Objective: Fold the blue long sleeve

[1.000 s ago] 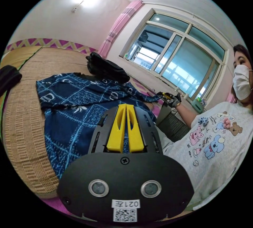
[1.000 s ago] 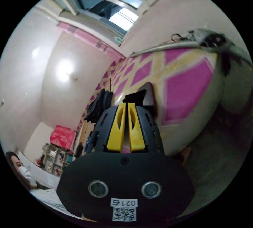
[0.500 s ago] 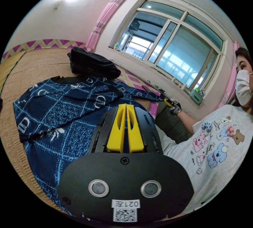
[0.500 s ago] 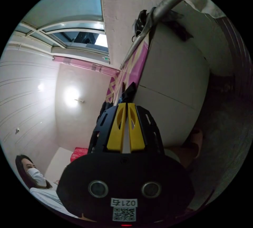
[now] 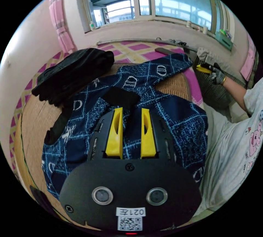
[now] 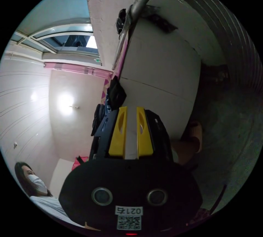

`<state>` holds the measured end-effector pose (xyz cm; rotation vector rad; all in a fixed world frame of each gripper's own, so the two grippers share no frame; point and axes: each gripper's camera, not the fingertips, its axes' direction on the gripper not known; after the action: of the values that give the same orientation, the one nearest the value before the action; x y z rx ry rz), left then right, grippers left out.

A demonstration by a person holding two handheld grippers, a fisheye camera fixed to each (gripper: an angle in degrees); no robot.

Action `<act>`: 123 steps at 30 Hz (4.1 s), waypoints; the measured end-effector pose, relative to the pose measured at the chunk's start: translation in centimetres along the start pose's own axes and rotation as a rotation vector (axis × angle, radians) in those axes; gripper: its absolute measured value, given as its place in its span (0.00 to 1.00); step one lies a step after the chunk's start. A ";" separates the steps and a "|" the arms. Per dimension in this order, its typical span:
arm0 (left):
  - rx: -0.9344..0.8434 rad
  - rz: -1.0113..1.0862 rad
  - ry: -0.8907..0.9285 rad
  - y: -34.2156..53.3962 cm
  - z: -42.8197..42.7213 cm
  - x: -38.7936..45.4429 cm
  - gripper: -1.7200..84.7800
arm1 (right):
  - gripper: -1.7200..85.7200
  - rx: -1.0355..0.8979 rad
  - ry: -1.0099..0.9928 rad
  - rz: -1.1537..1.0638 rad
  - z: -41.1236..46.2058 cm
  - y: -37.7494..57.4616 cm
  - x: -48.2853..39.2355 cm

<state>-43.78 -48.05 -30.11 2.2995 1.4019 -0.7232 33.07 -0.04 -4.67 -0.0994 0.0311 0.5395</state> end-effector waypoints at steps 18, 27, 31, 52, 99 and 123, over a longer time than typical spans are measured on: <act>0.609 -0.646 -0.067 24.7 -40.1 -24.7 0.01 | 0.03 -0.076 -0.025 -0.045 2.6 0.1 -3.3; 0.673 -1.312 -0.435 60.2 -58.4 -29.7 0.01 | 0.02 -0.112 -0.034 -0.062 5.1 1.9 -6.0; 0.962 -1.528 -0.371 71.9 -60.7 -26.6 0.01 | 0.02 -0.114 0.006 -0.075 5.6 2.6 -7.3; 1.040 -1.685 -0.357 78.8 -71.8 -32.4 0.02 | 0.01 -0.118 -0.019 -0.063 6.6 3.5 -7.9; 0.377 -0.697 -0.016 1.8 -19.6 -19.8 0.01 | 0.01 -0.136 -0.034 -0.489 6.3 8.6 -12.1; 0.235 -0.492 0.409 -2.3 17.1 -8.4 0.15 | 0.09 -0.075 0.061 -0.388 5.4 6.5 -8.0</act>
<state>-53.10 -62.22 -39.04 2.3898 2.2264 -0.5902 22.86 1.98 0.61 -0.1908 0.0500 0.1496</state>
